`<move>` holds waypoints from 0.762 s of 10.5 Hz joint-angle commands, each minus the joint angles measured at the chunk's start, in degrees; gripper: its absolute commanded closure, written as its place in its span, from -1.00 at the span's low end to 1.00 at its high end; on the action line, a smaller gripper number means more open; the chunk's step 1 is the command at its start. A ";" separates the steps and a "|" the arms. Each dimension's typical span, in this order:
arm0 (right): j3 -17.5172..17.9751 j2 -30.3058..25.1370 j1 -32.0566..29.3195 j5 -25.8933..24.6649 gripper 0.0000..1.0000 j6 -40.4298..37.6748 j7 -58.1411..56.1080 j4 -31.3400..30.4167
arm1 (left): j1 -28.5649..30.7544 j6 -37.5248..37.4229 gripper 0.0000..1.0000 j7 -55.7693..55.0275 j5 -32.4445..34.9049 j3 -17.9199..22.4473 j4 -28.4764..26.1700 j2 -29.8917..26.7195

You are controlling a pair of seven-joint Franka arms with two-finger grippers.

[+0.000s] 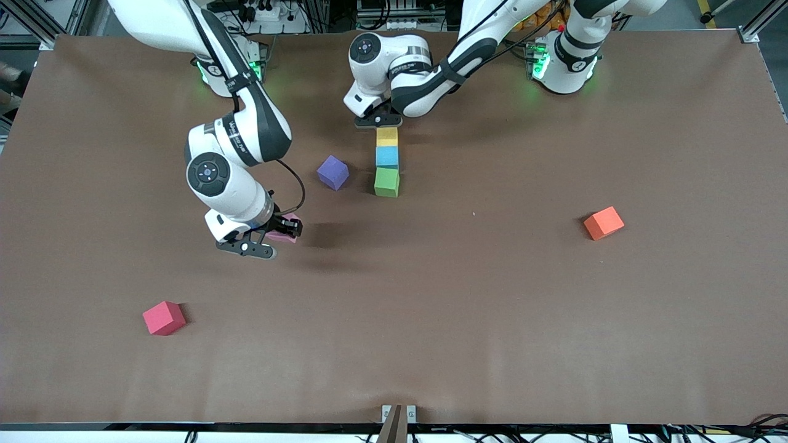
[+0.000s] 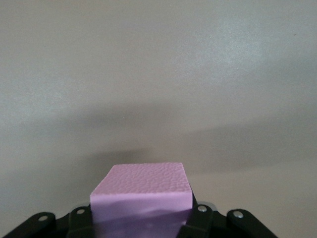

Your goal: Arrange blocks into number 1

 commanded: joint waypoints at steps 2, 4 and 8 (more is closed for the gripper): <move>0.60 -1.10 -0.61 0.06 -0.04 0.83 -0.90 -1.37 | 0.31 1.07 1.00 -1.20 0.88 0.45 -0.84 -0.33; 0.51 -0.84 -0.52 0.06 -0.04 0.83 -0.82 -1.03 | 0.31 1.42 1.00 -1.12 0.97 0.63 -1.01 -0.24; 0.51 -0.05 -0.08 0.49 -0.04 0.91 -0.73 -0.41 | 0.31 2.30 1.00 -1.12 1.23 0.81 -1.10 0.11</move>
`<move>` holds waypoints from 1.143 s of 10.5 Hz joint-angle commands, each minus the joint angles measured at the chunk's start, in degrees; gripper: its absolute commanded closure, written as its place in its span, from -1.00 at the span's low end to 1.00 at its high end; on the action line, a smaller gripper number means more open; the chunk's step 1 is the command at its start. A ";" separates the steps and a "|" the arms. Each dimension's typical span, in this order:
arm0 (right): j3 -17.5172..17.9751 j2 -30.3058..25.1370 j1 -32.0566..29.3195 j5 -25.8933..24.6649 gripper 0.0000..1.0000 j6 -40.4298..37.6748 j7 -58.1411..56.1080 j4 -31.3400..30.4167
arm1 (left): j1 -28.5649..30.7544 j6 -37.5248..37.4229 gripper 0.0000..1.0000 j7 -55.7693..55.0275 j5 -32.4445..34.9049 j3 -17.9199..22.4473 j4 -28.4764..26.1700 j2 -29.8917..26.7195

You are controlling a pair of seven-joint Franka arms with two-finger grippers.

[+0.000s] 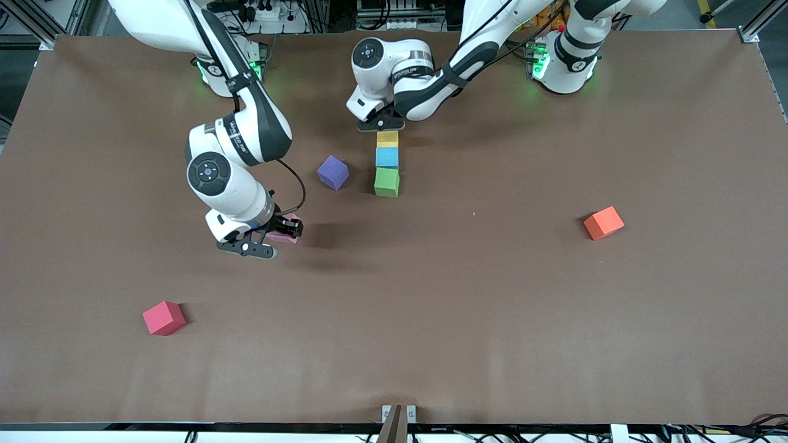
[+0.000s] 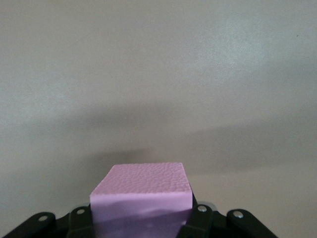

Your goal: Arrange blocks into number 1

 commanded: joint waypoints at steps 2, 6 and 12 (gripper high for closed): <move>0.40 0.22 0.32 0.54 -0.04 0.81 -0.50 -0.15 | 0.26 1.10 1.00 -1.12 1.23 0.46 -0.52 -0.03; 0.40 0.30 0.85 0.54 -0.04 1.16 -0.24 -0.14 | 0.26 1.10 1.00 -1.12 1.23 0.64 -1.05 -0.03; 0.40 0.92 2.17 0.54 -0.04 2.04 0.11 -0.14 | 0.35 1.10 -1.00 -1.11 1.14 1.61 -1.05 -0.20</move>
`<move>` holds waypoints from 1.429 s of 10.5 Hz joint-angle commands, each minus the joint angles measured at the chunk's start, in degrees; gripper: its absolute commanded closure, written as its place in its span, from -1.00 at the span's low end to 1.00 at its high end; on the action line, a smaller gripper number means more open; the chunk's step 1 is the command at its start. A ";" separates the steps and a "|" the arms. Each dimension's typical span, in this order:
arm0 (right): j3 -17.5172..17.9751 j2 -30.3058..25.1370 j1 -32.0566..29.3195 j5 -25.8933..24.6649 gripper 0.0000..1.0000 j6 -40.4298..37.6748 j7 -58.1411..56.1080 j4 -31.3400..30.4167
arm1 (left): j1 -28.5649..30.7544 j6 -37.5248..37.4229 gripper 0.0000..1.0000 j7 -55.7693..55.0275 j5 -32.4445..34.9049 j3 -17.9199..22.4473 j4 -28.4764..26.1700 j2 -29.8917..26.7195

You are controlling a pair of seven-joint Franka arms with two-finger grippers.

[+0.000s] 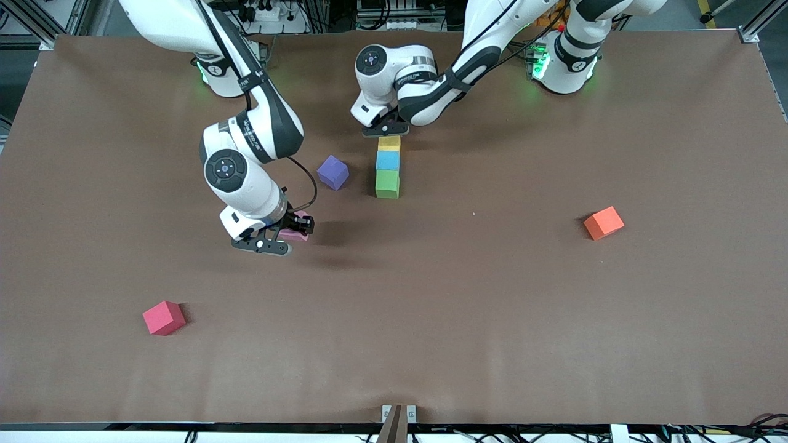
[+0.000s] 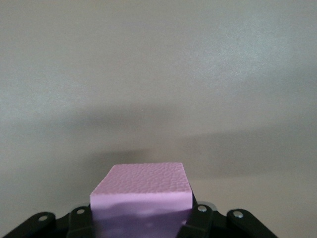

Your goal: Arrange blocks into number 1

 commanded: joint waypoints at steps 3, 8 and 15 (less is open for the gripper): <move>0.02 0.07 0.45 0.82 -0.04 0.60 0.09 -0.14 | 0.00 0.35 -1.00 -3.39 1.14 -0.18 -0.18 -1.19; 0.02 -0.28 2.03 2.93 -0.04 0.60 0.44 -0.41 | -0.17 -7.28 -1.00 -4.37 0.44 -2.73 1.39 -7.87; -0.07 0.77 4.22 5.39 -0.04 1.56 0.53 -0.06 | 16.04 -12.05 -1.00 3.78 0.35 -2.73 4.39 -13.06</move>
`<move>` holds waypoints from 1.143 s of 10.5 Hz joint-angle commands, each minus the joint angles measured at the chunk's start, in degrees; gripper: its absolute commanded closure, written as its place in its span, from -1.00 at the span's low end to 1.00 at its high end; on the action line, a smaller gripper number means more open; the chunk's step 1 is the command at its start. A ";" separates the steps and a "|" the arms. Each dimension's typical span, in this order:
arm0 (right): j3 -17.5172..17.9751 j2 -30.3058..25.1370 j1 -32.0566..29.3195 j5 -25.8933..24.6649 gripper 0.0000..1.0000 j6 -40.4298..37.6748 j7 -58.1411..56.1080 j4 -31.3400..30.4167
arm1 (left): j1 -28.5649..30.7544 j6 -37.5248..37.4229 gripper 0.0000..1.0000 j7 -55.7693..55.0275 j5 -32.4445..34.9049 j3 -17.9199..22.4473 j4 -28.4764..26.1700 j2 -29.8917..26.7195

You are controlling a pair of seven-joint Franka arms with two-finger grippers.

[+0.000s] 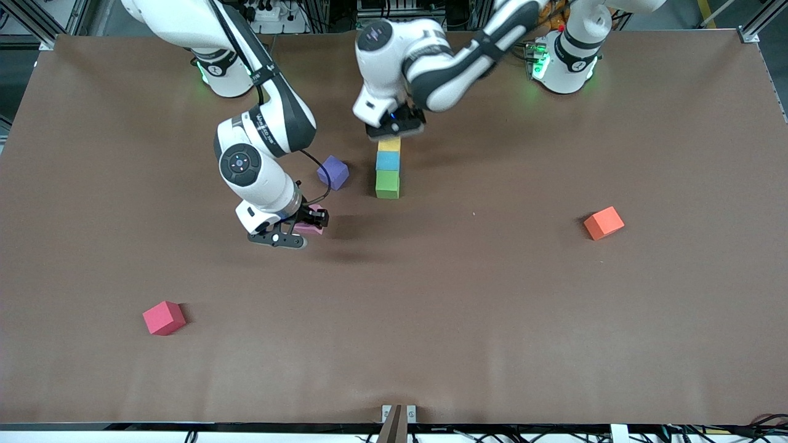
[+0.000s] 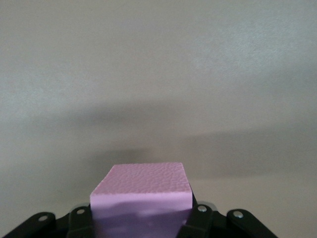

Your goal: Arrange blocks into number 1

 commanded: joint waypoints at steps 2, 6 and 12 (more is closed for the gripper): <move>-0.39 5.08 5.21 1.24 -0.04 2.29 5.91 4.05 | 13.94 -1.45 -1.00 10.69 0.44 -0.59 -0.05 -0.62; -0.56 11.60 11.46 1.15 -0.04 6.42 11.48 9.69 | 30.55 -2.33 -1.00 21.44 1.32 -0.33 2.13 -0.70; -1.62 15.92 17.97 0.88 -0.12 6.51 13.59 12.17 | 43.15 -9.35 -1.00 44.54 1.23 -0.50 4.69 -5.00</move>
